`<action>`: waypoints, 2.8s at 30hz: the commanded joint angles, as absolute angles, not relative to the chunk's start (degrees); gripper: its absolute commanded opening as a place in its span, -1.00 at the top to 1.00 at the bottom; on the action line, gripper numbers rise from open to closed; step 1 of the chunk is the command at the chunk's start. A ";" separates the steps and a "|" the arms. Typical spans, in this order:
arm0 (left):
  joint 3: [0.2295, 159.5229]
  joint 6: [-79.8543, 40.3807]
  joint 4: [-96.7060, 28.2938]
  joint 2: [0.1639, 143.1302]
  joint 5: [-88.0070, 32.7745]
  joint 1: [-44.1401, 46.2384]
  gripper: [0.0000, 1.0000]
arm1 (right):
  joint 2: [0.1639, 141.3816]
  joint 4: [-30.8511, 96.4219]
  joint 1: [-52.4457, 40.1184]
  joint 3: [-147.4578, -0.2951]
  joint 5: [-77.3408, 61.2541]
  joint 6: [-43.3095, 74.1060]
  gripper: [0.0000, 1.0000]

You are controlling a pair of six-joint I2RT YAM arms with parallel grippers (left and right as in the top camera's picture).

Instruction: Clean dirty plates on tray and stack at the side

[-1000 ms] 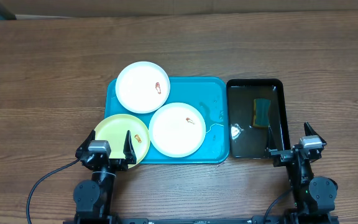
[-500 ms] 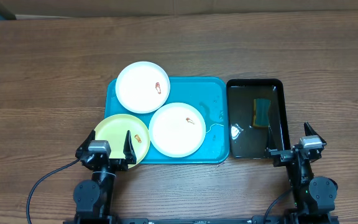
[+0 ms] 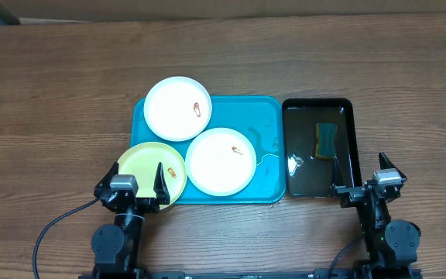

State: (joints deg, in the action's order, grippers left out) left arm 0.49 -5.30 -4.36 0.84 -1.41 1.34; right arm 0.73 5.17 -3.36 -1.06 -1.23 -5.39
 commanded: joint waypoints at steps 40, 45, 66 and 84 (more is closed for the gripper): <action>58.72 -16.51 -52.25 38.46 -32.40 1.21 -1.00 | 0.16 4.82 -3.03 -0.45 -1.19 -5.65 -1.00; 86.19 -9.76 -84.58 63.35 -24.25 1.89 -1.00 | 0.16 4.82 -3.03 -0.45 -1.19 -5.65 -1.00; 95.72 -15.57 -85.82 103.11 -6.52 11.22 0.91 | 0.16 4.82 -3.03 -0.45 -1.19 -5.65 -1.00; 75.72 -16.75 -55.79 109.10 -2.59 15.84 0.46 | 0.16 4.82 -3.03 -0.45 -1.19 -5.65 -1.00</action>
